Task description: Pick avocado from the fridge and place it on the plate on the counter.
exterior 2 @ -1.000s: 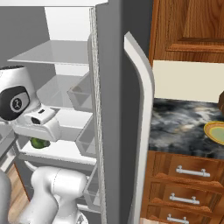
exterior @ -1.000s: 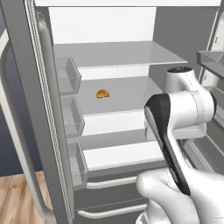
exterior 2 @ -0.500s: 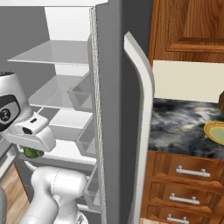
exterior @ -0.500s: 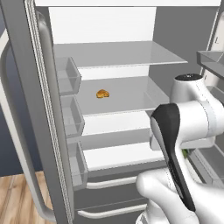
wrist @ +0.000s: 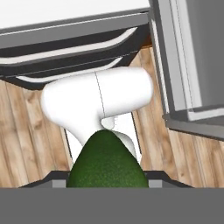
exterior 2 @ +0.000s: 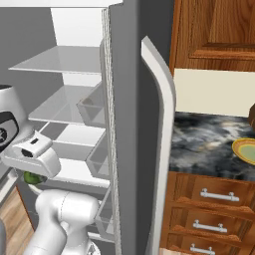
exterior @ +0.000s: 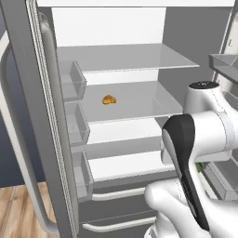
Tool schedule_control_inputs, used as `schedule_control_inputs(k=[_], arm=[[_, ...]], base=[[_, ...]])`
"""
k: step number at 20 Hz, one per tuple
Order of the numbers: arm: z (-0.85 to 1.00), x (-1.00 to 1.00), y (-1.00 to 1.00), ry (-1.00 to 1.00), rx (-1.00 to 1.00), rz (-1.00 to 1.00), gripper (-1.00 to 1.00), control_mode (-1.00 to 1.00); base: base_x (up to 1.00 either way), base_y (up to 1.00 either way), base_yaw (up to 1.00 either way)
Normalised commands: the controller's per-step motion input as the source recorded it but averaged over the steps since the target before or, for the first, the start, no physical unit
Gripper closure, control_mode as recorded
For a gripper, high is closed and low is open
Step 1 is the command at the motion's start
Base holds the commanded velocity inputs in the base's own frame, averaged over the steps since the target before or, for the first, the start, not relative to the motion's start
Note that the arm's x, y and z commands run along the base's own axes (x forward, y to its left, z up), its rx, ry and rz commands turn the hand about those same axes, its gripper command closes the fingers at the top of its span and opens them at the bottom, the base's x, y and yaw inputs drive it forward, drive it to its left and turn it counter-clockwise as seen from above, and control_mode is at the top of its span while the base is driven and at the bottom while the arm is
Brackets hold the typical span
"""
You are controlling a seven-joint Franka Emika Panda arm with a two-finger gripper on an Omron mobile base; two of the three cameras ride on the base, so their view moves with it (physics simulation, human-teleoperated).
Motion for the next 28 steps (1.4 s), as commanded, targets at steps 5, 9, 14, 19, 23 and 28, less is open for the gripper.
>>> schedule_control_inputs(k=[5,9,14,19,23,28], arm=[[-0.01,-0.08,0.02,0.00,0.00,0.00,1.00,1.00],[0.00,0.00,0.00,0.00,0.00,0.00,1.00,1.00],[0.00,0.00,0.00,0.00,0.00,0.00,1.00,1.00],[0.00,0.00,0.00,0.00,0.00,0.00,1.00,1.00],[0.00,0.00,0.00,0.00,0.00,0.00,1.00,1.00],[0.00,0.00,0.00,0.00,0.00,0.00,1.00,1.00]], base=[[-0.41,0.21,-0.03],[-0.60,0.21,-0.14],[-0.55,0.16,-0.17],[-0.83,-0.14,-0.09],[-0.99,-0.66,-0.01],[-0.34,-0.98,0.01]])
